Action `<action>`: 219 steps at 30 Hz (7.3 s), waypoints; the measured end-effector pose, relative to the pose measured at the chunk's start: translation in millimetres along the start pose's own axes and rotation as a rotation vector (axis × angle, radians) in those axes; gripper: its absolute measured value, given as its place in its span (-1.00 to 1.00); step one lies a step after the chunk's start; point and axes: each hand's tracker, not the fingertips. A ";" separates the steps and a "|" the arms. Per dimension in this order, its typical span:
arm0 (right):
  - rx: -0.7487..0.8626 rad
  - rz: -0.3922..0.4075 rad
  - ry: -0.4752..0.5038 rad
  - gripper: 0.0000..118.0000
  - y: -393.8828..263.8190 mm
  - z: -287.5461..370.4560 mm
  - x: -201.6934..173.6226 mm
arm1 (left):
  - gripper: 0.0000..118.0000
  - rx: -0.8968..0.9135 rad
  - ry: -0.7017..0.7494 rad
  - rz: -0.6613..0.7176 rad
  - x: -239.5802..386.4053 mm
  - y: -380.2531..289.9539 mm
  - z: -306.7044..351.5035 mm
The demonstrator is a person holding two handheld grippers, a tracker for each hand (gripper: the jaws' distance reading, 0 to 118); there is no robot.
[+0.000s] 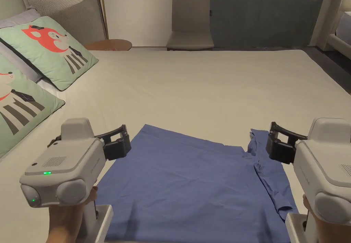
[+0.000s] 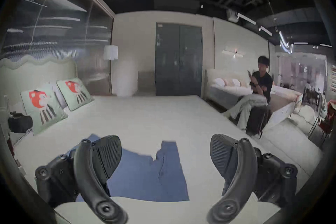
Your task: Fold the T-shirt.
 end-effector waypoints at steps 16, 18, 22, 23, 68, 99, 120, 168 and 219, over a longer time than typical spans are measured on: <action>0.010 0.021 -0.023 -0.98 -0.6 -26.1 -0.9 | -1.00 -0.132 -0.097 -0.094 16.0 7.6 -65.5; 0.001 0.022 -0.024 -0.98 -2.6 -36.0 0.3 | -1.00 -0.181 -0.112 -0.072 15.9 10.0 -90.8; -0.028 0.022 -0.024 -0.98 -7.1 -60.5 4.1 | -1.00 -0.329 -0.155 -0.071 18.0 14.5 -157.4; -0.036 0.021 -0.027 -0.98 -8.5 -68.1 4.9 | -1.00 -0.336 -0.172 -0.077 18.8 13.5 -177.2; -0.836 -0.093 0.023 0.12 -132.9 -251.2 40.7 | -0.98 -0.524 -0.172 -0.172 22.9 -1.4 -290.5; 0.119 -0.020 0.123 -0.95 203.3 -219.5 19.4 | -0.98 0.056 0.015 -0.087 -29.1 251.6 -190.4; 0.188 0.001 0.159 -0.95 218.5 -314.4 -0.7 | -0.98 0.152 0.074 -0.075 -29.5 246.1 -280.7; -0.739 -0.013 0.203 -0.95 -188.9 0.0 32.1 | -0.98 -0.655 0.091 0.035 -113.9 -166.0 -3.0; -0.075 0.025 0.079 -0.99 -33.1 -2.8 -35.4 | -0.99 -0.575 -0.018 -0.064 -74.3 -93.4 -10.5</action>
